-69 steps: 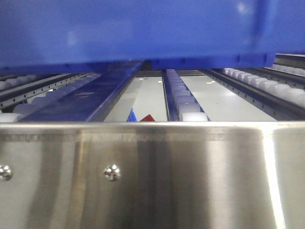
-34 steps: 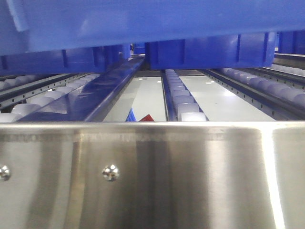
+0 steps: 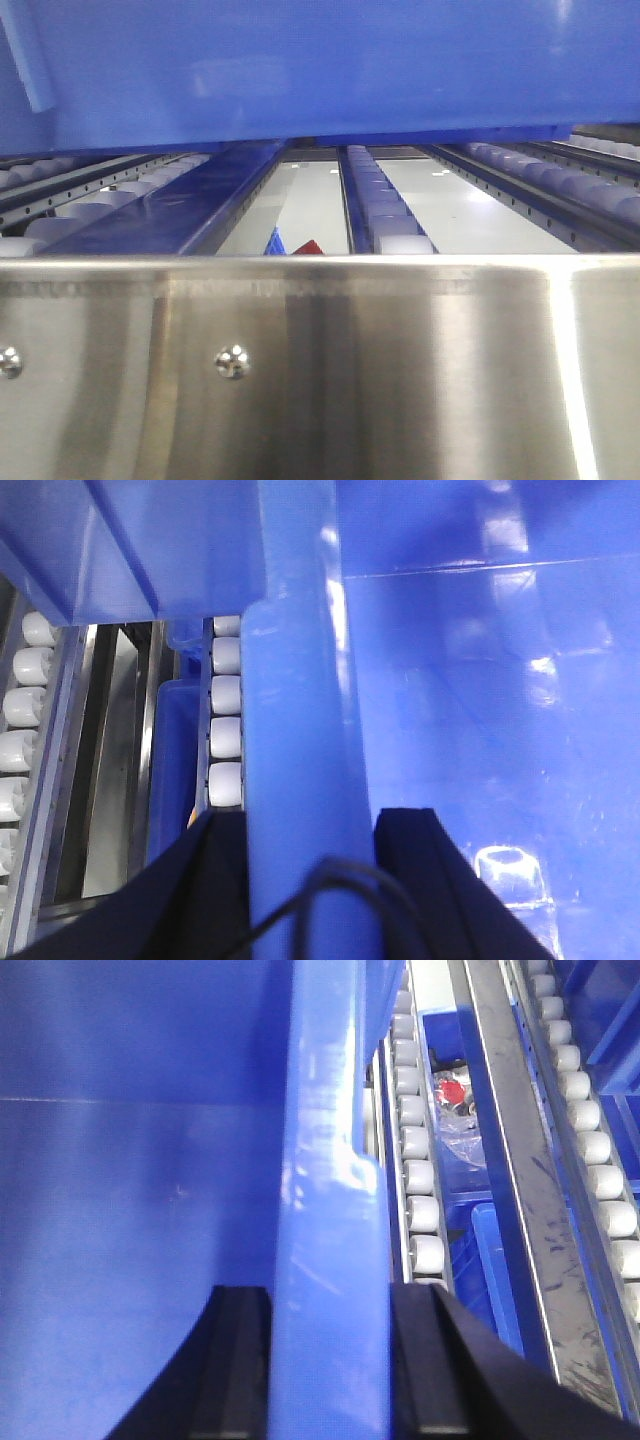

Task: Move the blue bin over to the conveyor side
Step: 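Lift the blue bin with both grippers and pull it off the rack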

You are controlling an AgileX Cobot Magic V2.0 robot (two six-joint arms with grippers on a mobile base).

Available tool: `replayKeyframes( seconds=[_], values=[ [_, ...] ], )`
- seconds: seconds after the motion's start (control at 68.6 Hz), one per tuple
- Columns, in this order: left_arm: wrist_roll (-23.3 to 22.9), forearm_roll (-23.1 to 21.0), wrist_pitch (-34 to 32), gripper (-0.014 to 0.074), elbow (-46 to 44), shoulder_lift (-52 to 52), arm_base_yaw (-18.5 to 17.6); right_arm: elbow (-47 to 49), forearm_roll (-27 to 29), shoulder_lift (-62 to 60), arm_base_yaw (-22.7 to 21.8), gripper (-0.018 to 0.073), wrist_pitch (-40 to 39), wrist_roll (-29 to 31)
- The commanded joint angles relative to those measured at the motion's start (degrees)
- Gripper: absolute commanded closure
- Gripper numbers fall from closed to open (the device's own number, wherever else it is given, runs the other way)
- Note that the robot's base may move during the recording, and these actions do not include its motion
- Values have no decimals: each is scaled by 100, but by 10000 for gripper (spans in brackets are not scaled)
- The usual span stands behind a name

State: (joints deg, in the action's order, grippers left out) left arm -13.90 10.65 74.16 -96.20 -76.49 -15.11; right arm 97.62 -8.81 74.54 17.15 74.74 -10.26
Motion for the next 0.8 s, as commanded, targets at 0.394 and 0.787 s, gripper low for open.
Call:
replayKeyframes(
  seconds=[0.394,0.787],
  values=[
    [-26,260,-847,613,483,1225,-62,-1221,-56,-1634,-4,636,-942,70],
    [-26,260,-1557,613,1038,2037,-62,-1360,-56,-2055,-4,636,-1828,70]
  ],
)
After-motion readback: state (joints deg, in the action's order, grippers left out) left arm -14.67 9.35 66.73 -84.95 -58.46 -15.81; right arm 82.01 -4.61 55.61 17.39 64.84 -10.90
